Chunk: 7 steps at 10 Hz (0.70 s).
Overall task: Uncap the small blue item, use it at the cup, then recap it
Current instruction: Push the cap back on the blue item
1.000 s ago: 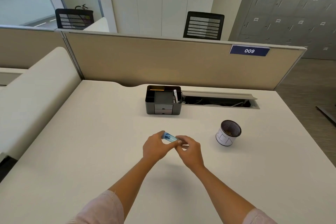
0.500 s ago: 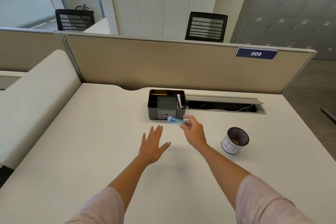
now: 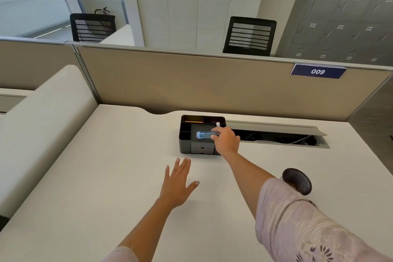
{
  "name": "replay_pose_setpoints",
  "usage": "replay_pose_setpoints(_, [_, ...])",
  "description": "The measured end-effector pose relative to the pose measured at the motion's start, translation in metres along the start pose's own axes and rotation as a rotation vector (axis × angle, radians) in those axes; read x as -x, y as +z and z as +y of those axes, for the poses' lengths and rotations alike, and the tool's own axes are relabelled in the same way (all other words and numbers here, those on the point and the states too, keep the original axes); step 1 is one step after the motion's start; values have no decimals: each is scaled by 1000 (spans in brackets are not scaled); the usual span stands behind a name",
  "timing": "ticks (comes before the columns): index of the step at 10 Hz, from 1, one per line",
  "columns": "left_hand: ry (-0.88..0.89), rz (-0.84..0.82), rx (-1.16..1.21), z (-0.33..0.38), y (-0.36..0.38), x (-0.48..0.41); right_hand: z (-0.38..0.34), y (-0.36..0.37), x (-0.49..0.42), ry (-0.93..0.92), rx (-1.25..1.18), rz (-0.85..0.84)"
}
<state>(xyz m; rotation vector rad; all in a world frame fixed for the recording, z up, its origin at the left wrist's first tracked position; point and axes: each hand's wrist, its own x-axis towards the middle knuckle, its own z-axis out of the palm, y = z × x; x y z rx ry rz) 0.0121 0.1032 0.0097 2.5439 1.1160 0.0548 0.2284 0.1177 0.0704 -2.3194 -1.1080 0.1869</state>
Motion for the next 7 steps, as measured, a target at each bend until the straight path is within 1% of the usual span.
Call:
replay_pose_setpoints(1, [-19,6,-11,-3,-2,-4,-4,8,-5,4,67,-17])
replay_pose_setpoints(2, [-27,7,-28,-5,-2,-8,-1,13,-7,-36,215,-68])
replay_pose_setpoints(3, [-24,3,-27,-4,-3,-9,5,15,-7,-72,301,-120])
replay_pose_setpoints(6, [-7,-7,4,2,-5,-11,6,9,-4,-104,213,-153])
replay_pose_setpoints(7, [11,27,17,8,-12,-10,2,1,-3,-117,182,-156])
